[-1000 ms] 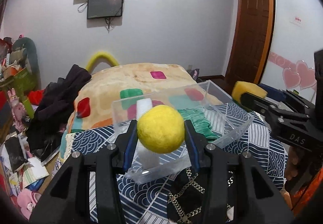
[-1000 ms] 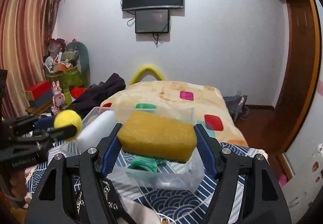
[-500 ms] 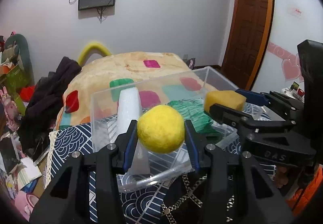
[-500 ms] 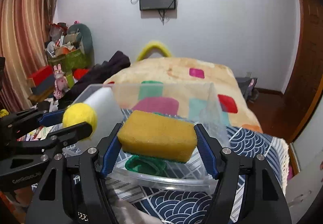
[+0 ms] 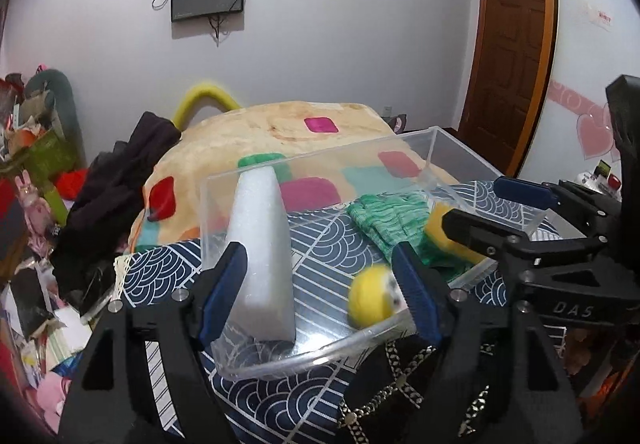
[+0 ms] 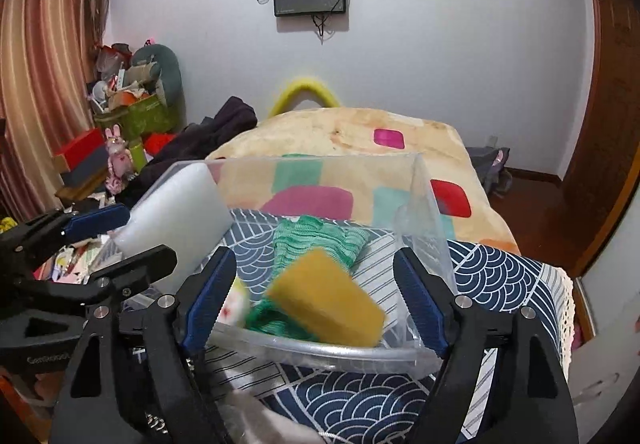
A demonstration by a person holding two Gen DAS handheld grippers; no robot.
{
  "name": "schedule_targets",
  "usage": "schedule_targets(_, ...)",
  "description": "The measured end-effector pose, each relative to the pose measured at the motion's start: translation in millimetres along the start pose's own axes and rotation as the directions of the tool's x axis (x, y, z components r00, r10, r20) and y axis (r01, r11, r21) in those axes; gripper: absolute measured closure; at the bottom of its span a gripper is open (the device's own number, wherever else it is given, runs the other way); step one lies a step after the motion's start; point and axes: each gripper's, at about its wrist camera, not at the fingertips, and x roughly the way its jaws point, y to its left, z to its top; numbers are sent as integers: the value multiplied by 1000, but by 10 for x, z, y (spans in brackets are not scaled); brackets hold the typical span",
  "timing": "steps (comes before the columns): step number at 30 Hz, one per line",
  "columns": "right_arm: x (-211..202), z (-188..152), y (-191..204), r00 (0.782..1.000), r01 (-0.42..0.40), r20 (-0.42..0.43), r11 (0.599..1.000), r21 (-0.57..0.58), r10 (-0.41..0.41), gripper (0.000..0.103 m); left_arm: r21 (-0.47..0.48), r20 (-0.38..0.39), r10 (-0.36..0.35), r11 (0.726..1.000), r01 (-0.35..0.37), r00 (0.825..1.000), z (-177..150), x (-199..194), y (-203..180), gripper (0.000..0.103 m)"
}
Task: Organize soft objects
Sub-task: 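Drop the yellow ball and yellow sponge into the clear box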
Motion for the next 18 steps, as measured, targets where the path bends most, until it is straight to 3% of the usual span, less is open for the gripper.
schedule_targets(6,-245,27,71,998,19,57,999,-38,-17,24,19,40,-9,1000,8,999,11,-267,-20,27)
schedule_targets(12,-458,-11,91,995,11,104,999,-35,-7,21,58,74,-28,998,23,997,-106,-577,-121,8)
schedule_targets(18,-557,-221,78,997,26,78,999,-47,-22,21,52,11,-76,996,75,997,-319,-600,-220,7)
